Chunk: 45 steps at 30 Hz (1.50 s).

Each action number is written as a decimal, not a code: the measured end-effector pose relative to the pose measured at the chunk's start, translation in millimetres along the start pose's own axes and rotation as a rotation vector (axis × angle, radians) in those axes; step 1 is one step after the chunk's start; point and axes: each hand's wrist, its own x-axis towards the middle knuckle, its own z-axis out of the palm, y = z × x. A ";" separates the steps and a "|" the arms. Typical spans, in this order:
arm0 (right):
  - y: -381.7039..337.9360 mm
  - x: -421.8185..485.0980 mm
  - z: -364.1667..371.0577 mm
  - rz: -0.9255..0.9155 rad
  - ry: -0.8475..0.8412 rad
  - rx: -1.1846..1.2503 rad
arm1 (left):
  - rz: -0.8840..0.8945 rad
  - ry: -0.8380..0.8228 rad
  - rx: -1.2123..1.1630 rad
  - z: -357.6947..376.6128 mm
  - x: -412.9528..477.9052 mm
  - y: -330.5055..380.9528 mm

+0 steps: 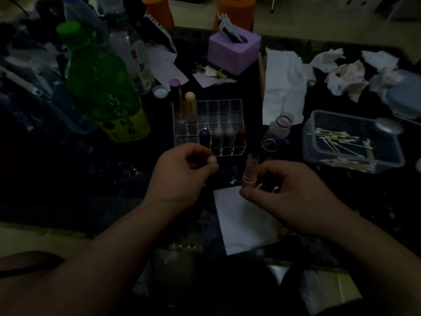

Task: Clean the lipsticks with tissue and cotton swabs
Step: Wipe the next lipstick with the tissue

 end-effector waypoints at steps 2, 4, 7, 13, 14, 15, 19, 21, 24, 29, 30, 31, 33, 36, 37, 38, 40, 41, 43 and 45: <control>0.9 -0.3 -0.4 0.008 -0.001 0.002 | 0.012 0.000 0.068 4.6 1.2 -7.1; 1.6 -0.5 0.0 0.014 -0.003 0.000 | 0.019 -0.008 0.125 8.3 1.5 -12.4; 0.8 -2.1 1.2 0.002 0.004 -0.005 | 0.041 0.010 0.154 11.7 0.9 -13.5; -1.6 -3.4 2.6 0.013 -0.040 0.138 | 0.080 0.042 0.192 8.3 -6.2 -1.0; -2.6 -3.7 1.1 0.041 -0.091 0.243 | 0.119 0.094 0.181 5.7 -10.1 5.0; -3.6 -4.4 -0.9 0.078 -0.151 0.363 | 0.144 0.140 0.130 2.3 -14.0 10.2; -5.2 -6.9 -7.9 0.119 -0.358 0.557 | -0.003 -0.004 -0.404 -16.8 -26.6 29.2; -6.2 -8.2 -7.2 0.106 -0.389 0.528 | -0.042 -0.157 -0.524 -22.1 -28.2 33.8; -11.4 -10.2 -4.3 0.071 -0.384 0.442 | -0.008 -0.279 -0.497 -21.9 -28.8 35.2; -16.1 -10.1 0.1 -0.037 -0.309 0.212 | 0.087 -0.283 -0.361 -18.6 -28.4 32.1; -15.6 -10.1 0.4 -0.056 -0.298 0.180 | 0.106 -0.276 -0.352 -18.6 -28.2 31.8; -14.4 -10.3 0.6 -0.072 -0.291 0.155 | 0.120 -0.269 -0.340 -19.2 -28.5 32.6; -12.5 -10.7 0.2 -0.085 -0.277 0.122 | 0.154 -0.259 -0.308 -20.4 -29.1 34.4; -11.6 -11.5 -1.0 -0.098 -0.251 0.090 | 0.207 -0.252 -0.259 -20.4 -29.4 36.1; -11.3 -11.8 -0.8 -0.099 -0.246 0.083 | 0.219 -0.245 -0.250 -19.8 -29.4 35.9; -11.0 -12.1 -0.4 -0.100 -0.242 0.078 | 0.234 -0.234 -0.241 -18.5 -29.1 34.9; -10.5 -12.3 0.5 -0.113 -0.227 0.080 | 0.254 -0.221 -0.227 -16.8 -28.6 32.8; -10.4 -11.9 1.0 -0.115 -0.211 0.096 | 0.255 -0.224 -0.233 -16.6 -28.7 32.6; -9.9 -11.2 1.3 -0.065 -0.154 0.243 | 0.244 -0.220 -0.306 -16.6 -29.6 33.8; -8.7 -10.0 2.6 0.051 -0.108 0.521 | 0.207 -0.189 -0.429 -17.0 -29.2 35.7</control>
